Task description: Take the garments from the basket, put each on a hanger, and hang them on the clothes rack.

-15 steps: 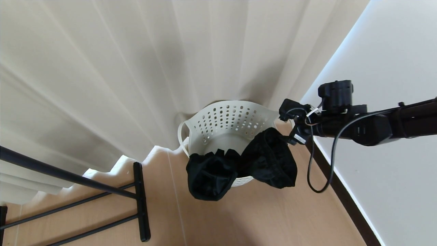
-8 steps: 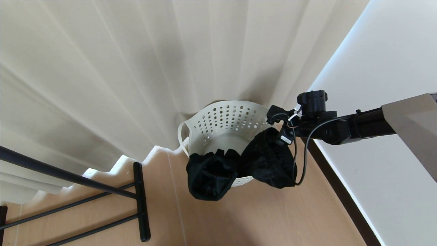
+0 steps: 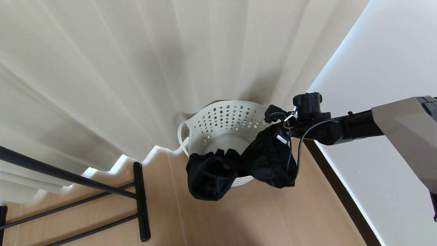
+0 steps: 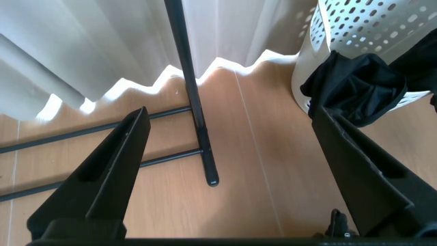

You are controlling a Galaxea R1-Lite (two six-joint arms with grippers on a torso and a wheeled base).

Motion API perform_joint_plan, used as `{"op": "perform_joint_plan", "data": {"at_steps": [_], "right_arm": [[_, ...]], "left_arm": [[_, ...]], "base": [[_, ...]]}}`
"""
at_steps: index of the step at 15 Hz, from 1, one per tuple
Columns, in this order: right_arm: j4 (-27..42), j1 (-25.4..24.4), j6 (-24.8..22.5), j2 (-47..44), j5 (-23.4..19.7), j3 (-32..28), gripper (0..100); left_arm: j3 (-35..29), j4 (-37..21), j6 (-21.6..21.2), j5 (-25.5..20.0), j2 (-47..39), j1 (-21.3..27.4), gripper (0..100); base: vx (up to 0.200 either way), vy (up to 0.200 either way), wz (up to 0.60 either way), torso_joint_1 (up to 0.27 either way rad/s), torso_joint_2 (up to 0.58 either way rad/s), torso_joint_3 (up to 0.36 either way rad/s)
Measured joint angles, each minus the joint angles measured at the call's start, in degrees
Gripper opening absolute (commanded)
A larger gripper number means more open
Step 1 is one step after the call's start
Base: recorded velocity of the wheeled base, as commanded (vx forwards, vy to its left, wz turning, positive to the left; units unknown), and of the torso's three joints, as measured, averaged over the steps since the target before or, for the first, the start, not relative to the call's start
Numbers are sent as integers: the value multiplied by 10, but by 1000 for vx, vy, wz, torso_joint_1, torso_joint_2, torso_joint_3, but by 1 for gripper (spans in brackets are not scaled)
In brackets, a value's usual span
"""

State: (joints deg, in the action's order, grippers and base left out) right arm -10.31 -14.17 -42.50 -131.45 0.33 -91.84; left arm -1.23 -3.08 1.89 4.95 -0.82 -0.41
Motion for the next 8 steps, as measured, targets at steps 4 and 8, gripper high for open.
{"op": "perform_joint_plan", "data": {"at_steps": [4,8], "right_arm": [[-1,-26,104,91,26,113,0],[-6,-80,235,264,74,291,0]], "left_arm": [[0,0,0,0,0,0,100],[2,0,-4,1,0,0,100]], "base": [[0,0,0,0,0,0],[0,0,0,0,0,0]]}}
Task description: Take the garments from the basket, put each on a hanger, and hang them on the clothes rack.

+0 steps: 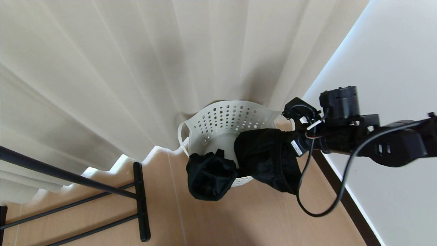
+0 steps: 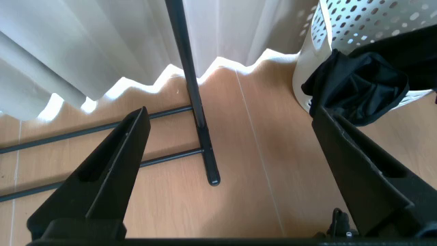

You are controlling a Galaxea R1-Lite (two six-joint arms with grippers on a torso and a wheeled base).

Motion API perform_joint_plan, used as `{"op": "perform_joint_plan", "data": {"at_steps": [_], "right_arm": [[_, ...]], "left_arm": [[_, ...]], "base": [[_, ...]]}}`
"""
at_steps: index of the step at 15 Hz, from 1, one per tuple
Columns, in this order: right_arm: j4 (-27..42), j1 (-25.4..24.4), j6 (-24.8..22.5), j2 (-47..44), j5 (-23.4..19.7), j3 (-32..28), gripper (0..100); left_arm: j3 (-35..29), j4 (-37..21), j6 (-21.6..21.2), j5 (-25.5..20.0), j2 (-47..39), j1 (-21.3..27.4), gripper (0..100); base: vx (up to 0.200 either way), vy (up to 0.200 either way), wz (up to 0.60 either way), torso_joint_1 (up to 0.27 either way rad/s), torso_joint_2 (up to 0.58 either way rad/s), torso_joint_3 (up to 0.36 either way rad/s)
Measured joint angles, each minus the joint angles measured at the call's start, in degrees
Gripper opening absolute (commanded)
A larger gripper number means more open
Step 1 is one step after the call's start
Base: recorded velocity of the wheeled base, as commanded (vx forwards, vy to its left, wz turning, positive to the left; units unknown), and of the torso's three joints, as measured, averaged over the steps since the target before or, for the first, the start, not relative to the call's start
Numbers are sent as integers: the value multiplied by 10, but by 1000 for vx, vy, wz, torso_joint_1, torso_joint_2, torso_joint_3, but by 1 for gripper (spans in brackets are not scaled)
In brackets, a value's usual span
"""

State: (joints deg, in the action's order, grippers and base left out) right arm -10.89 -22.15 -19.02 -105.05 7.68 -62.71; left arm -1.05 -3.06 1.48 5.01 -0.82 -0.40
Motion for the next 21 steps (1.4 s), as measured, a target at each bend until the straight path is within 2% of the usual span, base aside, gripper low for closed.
{"op": "perform_joint_plan", "data": {"at_steps": [2,4,7,8,12,18,21], "right_arm": [[2,-38,58,100,12,85,0],[1,-79,94,207,17,170,0],[-1,-141,120,337,19,281,0],[-2,-151,124,363,18,298,0],[-3,-159,128,401,20,307,0],[-6,-119,142,387,18,299,0],[-49,-115,146,365,20,307,0]], "left_arm": [[0,0,0,0,0,0,100],[0,0,-2,-1,0,0,100],[0,0,-8,-3,0,0,100],[0,0,-9,-4,0,0,100],[0,0,-11,-2,0,0,100],[0,-1,-15,-13,0,0,100],[0,-1,-15,-15,0,0,100]], "base": [[0,0,0,0,0,0],[0,0,0,0,0,0],[0,0,0,0,0,0],[0,0,0,0,0,0],[0,0,0,0,2,143],[0,0,0,2,2,198],[0,0,0,4,6,203]]}}
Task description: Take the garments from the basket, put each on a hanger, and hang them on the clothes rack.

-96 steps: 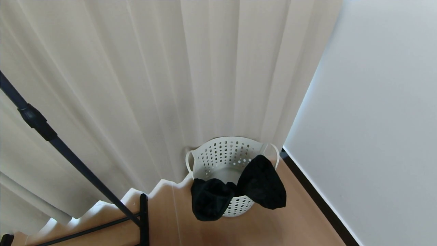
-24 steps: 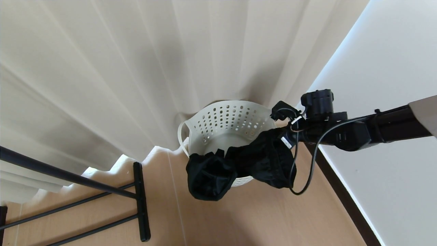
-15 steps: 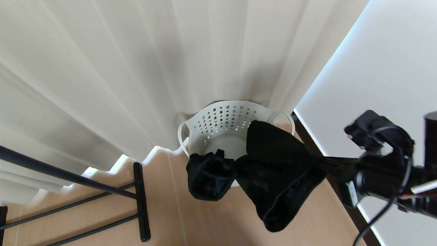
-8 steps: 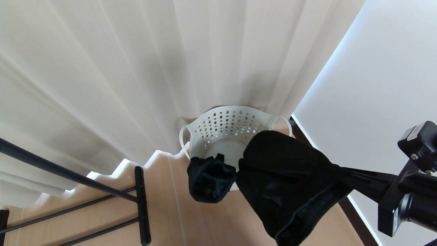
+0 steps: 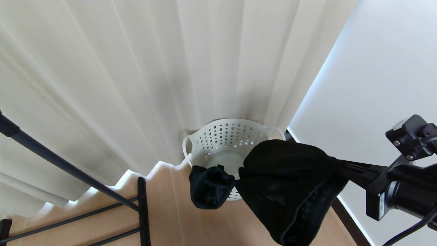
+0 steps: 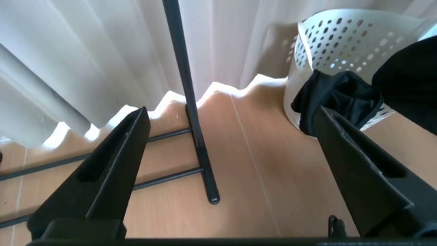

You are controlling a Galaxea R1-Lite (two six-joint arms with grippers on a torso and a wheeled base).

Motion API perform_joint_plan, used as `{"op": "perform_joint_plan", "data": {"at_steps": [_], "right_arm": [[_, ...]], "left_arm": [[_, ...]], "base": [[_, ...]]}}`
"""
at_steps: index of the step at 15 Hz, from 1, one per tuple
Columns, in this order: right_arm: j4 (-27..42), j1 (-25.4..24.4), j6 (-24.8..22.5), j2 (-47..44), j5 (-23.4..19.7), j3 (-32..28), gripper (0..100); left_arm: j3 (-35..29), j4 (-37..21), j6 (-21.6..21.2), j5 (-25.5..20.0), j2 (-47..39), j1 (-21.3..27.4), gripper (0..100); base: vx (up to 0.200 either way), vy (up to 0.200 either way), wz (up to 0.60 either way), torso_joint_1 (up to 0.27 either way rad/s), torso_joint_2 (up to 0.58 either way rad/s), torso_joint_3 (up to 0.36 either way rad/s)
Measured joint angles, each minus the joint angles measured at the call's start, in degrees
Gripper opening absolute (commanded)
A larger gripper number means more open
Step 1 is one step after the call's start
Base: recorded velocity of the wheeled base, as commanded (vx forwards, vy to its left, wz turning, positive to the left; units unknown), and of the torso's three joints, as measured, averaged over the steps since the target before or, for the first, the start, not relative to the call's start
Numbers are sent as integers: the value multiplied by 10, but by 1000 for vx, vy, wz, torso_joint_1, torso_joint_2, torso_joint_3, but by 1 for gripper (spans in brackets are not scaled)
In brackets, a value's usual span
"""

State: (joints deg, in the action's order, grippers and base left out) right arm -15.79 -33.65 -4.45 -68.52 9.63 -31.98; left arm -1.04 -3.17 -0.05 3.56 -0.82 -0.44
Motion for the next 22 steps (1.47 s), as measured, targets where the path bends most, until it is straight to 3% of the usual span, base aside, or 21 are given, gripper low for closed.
{"op": "perform_joint_plan", "data": {"at_steps": [6,22], "right_arm": [[-41,2,-1,-25,4,11,0],[-42,5,-3,-50,6,19,0]], "left_arm": [[0,-1,-1,0,0,0,100],[0,0,-2,0,1,0,100]], "base": [[0,0,0,4,-30,172],[0,0,0,132,-459,-128]]}}
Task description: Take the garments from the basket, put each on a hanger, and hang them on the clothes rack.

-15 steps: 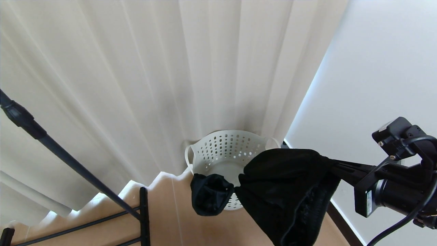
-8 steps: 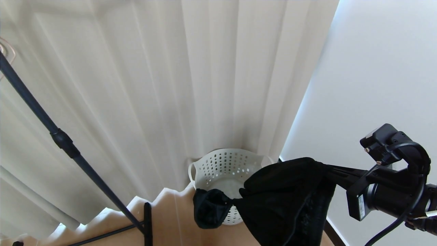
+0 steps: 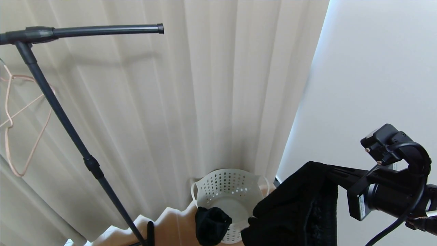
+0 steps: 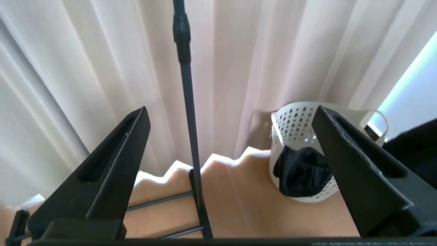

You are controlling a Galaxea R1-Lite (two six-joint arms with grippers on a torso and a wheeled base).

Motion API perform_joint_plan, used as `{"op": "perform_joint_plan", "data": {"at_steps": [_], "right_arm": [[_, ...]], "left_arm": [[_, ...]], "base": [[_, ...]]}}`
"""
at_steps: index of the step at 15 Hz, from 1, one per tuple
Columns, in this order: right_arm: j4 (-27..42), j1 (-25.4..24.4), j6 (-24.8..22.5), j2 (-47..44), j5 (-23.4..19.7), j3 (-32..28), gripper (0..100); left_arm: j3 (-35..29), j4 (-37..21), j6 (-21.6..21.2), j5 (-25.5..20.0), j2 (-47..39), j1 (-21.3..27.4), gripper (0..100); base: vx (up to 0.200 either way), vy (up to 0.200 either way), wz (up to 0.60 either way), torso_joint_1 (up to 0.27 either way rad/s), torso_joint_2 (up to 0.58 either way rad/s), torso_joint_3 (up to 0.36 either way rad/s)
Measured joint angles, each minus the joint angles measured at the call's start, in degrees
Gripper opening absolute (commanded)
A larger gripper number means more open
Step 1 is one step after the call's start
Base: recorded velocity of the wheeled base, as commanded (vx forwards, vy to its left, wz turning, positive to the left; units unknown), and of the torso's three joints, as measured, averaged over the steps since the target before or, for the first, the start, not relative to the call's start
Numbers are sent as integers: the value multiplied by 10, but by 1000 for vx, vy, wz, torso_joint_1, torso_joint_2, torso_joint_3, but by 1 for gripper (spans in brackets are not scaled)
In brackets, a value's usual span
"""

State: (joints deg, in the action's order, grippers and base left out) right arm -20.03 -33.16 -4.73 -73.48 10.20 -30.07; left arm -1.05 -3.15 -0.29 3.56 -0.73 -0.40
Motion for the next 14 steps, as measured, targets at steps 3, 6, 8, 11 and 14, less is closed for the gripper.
{"op": "perform_joint_plan", "data": {"at_steps": [3,6,8,11,14], "right_arm": [[0,3,0,1,1,0,0],[1,5,-1,5,1,4,0],[1,5,-2,11,1,12,0],[0,5,-22,24,0,23,0],[0,5,-26,33,0,25,0]], "left_arm": [[0,0,0,0,0,0,100],[0,1,6,1,0,0,100],[-1,0,14,2,0,0,100],[-1,1,14,1,0,0,100],[0,1,14,1,0,0,100]], "base": [[0,0,0,204,-530,-282],[0,0,0,225,-551,-325],[0,0,0,244,-581,-334],[0,0,0,259,-598,-338],[0,0,0,196,-442,-248]]}}
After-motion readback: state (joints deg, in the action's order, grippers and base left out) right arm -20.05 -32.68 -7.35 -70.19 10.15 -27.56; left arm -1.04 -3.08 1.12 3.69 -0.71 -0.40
